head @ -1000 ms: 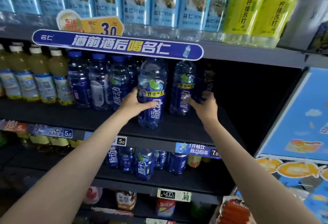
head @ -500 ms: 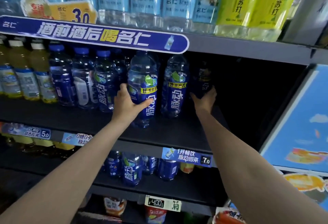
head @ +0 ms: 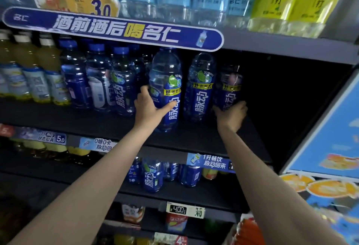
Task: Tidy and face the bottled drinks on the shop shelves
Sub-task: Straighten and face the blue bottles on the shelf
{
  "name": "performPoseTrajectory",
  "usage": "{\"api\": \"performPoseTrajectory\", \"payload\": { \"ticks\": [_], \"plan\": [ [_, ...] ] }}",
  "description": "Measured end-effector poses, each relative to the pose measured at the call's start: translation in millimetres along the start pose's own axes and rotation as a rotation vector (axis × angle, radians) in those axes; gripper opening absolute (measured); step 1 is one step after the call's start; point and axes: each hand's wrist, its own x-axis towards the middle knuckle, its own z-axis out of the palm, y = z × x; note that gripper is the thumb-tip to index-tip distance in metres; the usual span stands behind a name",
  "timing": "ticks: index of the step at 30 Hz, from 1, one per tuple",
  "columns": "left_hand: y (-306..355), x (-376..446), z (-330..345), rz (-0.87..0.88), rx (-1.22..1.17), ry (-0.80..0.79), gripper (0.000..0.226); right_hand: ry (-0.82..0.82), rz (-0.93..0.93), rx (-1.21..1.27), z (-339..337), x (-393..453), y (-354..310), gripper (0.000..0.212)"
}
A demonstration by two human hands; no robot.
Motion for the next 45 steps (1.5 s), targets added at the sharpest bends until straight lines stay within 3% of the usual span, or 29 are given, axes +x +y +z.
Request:
{"api": "performPoseTrajectory", "payload": {
  "ticks": [4,7,9,11,14,19,20,23,27,33,36,42,45],
  "plan": [
    [5.7,-8.2,0.6,-0.010,-0.002,0.018,0.078,0.048,-0.033,0.017,-26.0,-32.4,3.3,0.092],
    [18.4,-24.0,-2.6,-0.027,0.071,0.058,0.083,-0.045,-0.075,0.127,-44.7,-27.2,-13.5,0.110],
    [27.5,-43.8,-5.8,0.042,0.072,0.144,0.075,-0.084,-0.075,0.107,-51.6,-25.6,-24.1,0.111],
    [30.3,-63.1,-8.5,0.168,0.044,0.120,0.068,-0.067,-0.063,0.071,-59.6,-35.5,-30.2,0.107],
    [31.9,-81.2,-18.9,0.231,-0.020,-0.185,0.081,-0.062,-0.097,0.072,-77.6,-63.1,-35.4,0.096],
    [44.6,-97.4,-35.4,-0.147,-0.255,-0.672,0.098,-0.165,-0.022,0.220,-106.9,-111.5,-51.5,0.078],
    [46.9,-100.8,-40.0,-0.230,-0.322,-0.734,0.096,-0.214,0.039,0.319,-111.6,-120.3,-56.2,0.071],
    [56.6,-111.1,-58.0,-0.372,-0.512,-0.823,0.060,-0.379,0.164,0.532,-123.8,-143.0,-69.9,0.037],
    [66.0,-124.0,-81.6,-0.280,-0.463,-0.591,0.048,-0.496,0.198,0.601,-131.6,-160.5,-87.5,0.049],
    [71.9,-132.4,-122.0,0.312,0.095,-0.270,0.071,-0.604,0.394,0.866,-132.1,-182.7,-101.9,0.053],
    [85.7,-132.7,-136.6,0.410,0.112,-0.247,0.076,-0.585,0.541,0.995,-128.7,-190.9,-109.0,0.053],
    [96.4,-130.5,-155.6,0.296,-0.139,-0.369,0.084,-0.638,0.677,1.176,-137.1,-192.5,-114.6,0.043],
    [95.8,-137.5,-158.6,0.462,-0.096,-0.312,0.088,-0.682,0.632,1.104,-145.4,-190.7,-120.7,0.047]
  ]
}}
